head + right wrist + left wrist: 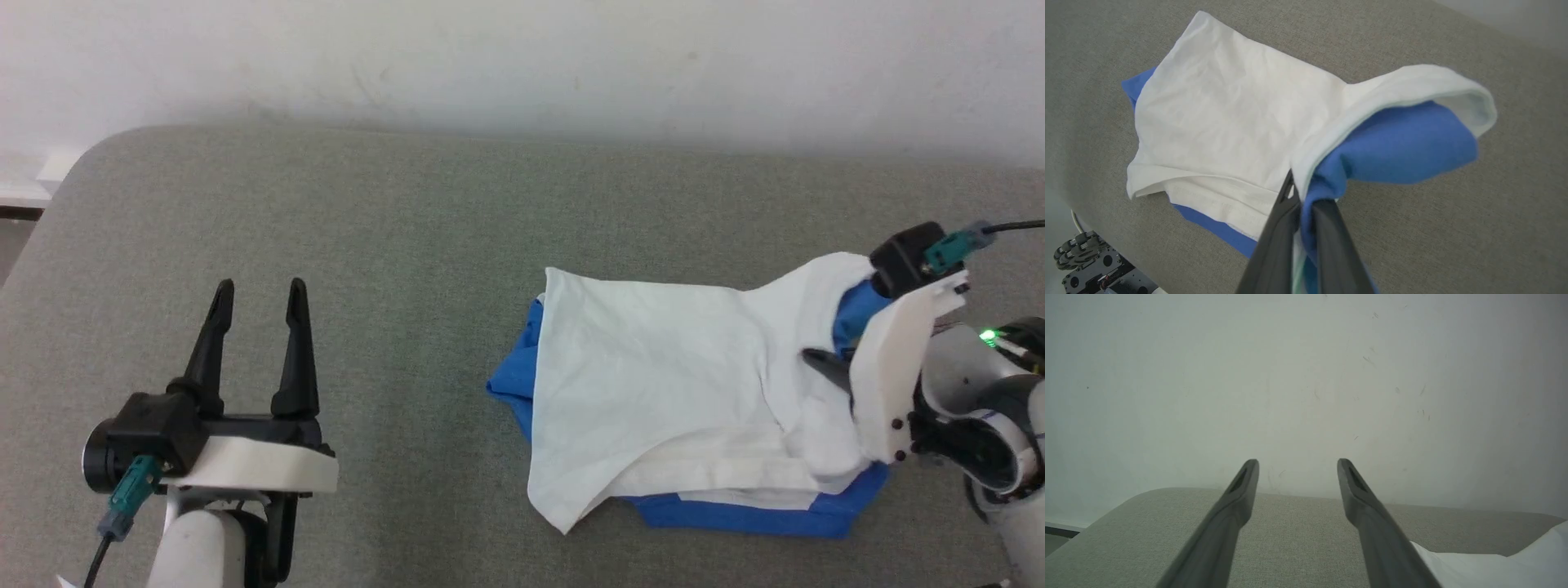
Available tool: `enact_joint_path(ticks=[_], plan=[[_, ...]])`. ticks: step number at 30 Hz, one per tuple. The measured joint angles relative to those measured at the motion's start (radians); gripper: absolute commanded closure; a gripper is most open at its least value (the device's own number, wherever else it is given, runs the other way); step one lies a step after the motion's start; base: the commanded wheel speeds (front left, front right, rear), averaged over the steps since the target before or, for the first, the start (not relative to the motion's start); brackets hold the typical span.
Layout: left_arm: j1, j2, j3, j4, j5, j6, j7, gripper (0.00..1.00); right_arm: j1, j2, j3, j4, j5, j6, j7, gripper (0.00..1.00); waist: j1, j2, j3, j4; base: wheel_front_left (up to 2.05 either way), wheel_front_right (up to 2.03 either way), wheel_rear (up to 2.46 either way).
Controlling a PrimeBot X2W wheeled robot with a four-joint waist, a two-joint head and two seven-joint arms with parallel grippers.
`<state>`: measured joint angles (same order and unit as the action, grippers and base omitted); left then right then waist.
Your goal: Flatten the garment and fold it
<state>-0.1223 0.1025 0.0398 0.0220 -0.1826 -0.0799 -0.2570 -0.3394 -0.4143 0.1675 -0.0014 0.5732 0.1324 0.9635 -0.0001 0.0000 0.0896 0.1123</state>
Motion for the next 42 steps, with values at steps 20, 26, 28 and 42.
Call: enact_joint_path(ticks=[20, 26, 28, 42], plan=[[-0.007, -0.025, -0.014, 0.024, 0.005, -0.026, 0.000, 0.00, -0.175, 0.207, 0.277, 0.270, -0.009, -0.001, -0.161, 1.00, 0.0001, 0.0000, 0.067, 0.109, 0.00, 0.00, 0.00], [-0.013, -0.034, -0.016, 0.027, 0.005, -0.034, 0.000, 0.00, -0.214, 0.202, 0.367, 0.370, -0.035, -0.001, -0.217, 1.00, 0.0002, 0.0000, 0.092, 0.135, 0.00, 0.00, 0.00], [-0.013, -0.036, -0.017, 0.027, 0.005, -0.034, 0.000, 0.00, -0.229, 0.200, 0.408, 0.384, -0.036, -0.001, -0.239, 0.00, 0.0002, 0.0000, 0.097, 0.140, 0.00, 0.00, 0.00], [-0.019, -0.039, 0.007, 0.030, 0.018, -0.035, 0.000, 0.00, -0.318, 0.211, 0.523, 0.328, 0.025, -0.001, -0.486, 0.00, 0.0001, 0.0000, 0.064, 0.091, 0.00, 0.00, 0.00]])
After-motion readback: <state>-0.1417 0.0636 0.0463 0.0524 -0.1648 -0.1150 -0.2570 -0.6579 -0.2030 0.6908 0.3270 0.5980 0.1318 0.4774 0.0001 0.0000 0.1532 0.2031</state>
